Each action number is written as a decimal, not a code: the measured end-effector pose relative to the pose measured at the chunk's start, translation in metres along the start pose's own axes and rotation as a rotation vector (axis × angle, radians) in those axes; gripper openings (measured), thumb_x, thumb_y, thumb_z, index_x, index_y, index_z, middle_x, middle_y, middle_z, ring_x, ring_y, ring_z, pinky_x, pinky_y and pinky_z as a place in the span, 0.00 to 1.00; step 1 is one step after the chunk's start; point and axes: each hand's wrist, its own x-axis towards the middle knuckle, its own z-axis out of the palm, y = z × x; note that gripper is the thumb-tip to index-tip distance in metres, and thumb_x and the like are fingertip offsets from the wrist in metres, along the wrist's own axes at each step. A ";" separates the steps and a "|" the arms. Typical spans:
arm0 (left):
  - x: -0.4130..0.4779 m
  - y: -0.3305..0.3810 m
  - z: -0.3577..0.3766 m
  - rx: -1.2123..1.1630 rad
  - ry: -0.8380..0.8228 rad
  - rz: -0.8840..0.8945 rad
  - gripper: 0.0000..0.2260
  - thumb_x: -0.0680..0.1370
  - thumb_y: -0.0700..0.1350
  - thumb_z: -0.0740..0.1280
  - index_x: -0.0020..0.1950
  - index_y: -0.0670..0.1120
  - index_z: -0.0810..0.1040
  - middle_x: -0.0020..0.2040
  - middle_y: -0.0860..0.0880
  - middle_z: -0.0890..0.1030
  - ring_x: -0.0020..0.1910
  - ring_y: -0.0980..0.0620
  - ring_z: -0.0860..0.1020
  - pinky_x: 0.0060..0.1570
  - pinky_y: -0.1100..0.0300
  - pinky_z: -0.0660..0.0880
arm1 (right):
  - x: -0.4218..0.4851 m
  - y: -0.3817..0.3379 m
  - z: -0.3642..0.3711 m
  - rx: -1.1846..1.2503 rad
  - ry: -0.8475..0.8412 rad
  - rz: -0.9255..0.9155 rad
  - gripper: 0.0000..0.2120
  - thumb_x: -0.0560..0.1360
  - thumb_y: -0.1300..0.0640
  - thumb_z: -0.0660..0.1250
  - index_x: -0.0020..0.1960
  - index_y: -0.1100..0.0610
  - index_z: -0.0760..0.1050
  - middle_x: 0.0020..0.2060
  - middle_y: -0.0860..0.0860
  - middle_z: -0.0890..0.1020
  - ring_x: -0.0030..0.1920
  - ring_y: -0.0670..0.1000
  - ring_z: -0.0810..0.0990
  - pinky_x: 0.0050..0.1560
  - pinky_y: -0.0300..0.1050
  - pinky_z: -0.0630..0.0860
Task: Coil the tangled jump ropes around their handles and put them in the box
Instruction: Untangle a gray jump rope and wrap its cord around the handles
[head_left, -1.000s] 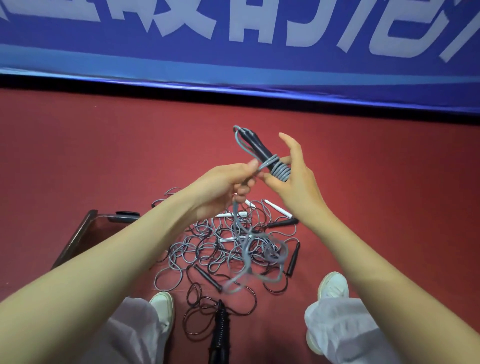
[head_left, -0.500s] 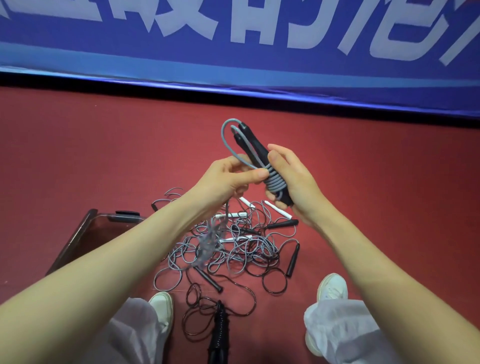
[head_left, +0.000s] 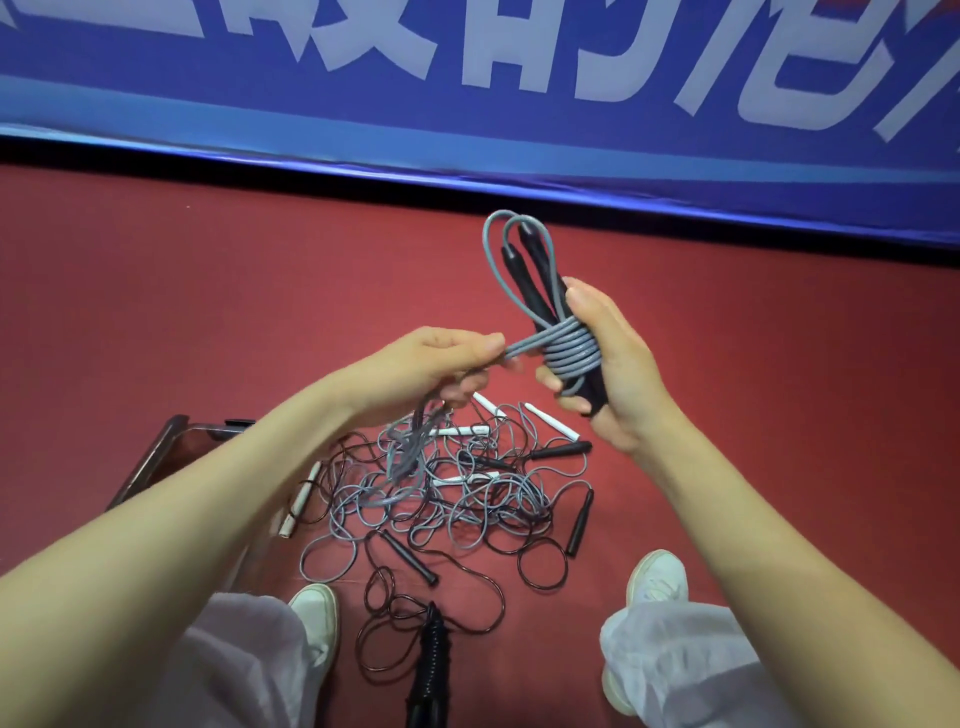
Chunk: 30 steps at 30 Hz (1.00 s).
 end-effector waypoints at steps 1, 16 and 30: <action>-0.002 0.002 -0.005 0.021 -0.053 -0.008 0.13 0.76 0.53 0.67 0.50 0.45 0.83 0.30 0.51 0.66 0.29 0.55 0.61 0.32 0.60 0.56 | -0.002 -0.004 -0.001 0.018 -0.054 0.034 0.19 0.79 0.49 0.59 0.64 0.59 0.67 0.32 0.54 0.77 0.22 0.50 0.70 0.17 0.31 0.57; 0.003 -0.004 0.013 0.363 0.114 -0.079 0.13 0.76 0.47 0.71 0.41 0.37 0.77 0.26 0.51 0.70 0.24 0.55 0.64 0.27 0.63 0.60 | -0.009 0.009 0.000 -1.405 -0.325 0.310 0.31 0.72 0.40 0.69 0.68 0.49 0.61 0.40 0.51 0.80 0.35 0.53 0.75 0.35 0.45 0.70; 0.009 -0.006 0.018 -0.136 0.044 -0.153 0.10 0.72 0.52 0.67 0.41 0.45 0.76 0.30 0.52 0.73 0.26 0.57 0.69 0.31 0.66 0.69 | -0.002 0.010 -0.009 -1.223 0.298 -0.398 0.26 0.75 0.47 0.68 0.70 0.45 0.64 0.56 0.44 0.76 0.55 0.53 0.77 0.46 0.45 0.65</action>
